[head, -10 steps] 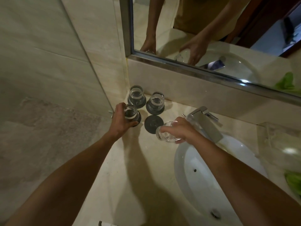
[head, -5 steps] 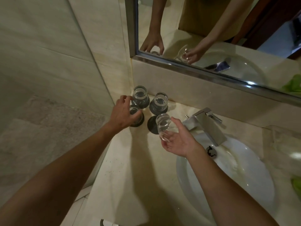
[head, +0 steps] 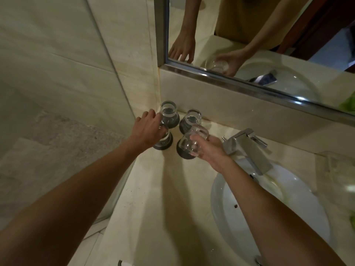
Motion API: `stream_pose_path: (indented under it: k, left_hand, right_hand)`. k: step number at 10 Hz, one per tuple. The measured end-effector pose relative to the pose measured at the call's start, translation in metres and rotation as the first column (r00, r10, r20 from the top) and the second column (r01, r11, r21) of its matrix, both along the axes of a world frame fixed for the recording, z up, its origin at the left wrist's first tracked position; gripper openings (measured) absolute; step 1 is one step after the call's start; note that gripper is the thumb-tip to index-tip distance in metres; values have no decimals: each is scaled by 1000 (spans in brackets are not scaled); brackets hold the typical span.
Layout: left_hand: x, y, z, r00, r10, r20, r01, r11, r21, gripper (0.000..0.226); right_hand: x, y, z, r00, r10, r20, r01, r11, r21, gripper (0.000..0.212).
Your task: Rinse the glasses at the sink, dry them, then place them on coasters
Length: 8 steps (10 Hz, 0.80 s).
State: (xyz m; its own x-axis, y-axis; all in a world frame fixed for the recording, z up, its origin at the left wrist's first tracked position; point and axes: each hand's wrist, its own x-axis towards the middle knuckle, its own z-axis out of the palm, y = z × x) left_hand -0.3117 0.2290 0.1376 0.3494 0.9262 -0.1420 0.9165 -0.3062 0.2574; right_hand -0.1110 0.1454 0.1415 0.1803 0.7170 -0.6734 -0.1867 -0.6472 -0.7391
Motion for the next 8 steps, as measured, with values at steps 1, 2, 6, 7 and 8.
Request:
stream_pose_path:
  k: [1,2,6,7,8]
  left_hand:
    - [-2,-3,-1,1000,16,0,-16,1000,3,35]
    - [-4,-7,-2,1000,12,-13,-12,1000,7,35]
    - [-11,-15,0,1000,-13,-10,14,1000,23,38]
    - [-7,-20,1,1000,-11,4,11,1000,7,39]
    - [-6,-24,3,1000,-8,2,8,1000,9,41]
  right_hand:
    - [-6,6,-14,875,47,481,-80,996,48,57]
    - [-12,4,-34,756,62,652,-199,970,139,73]
    - [-22,0,-50,673,190,715,-368,924,100,89]
    - [-21,2,-50,663,227,713,-384,921,64,94]
    - [-22,1,-44,687,254,681,-368,929,25,94]
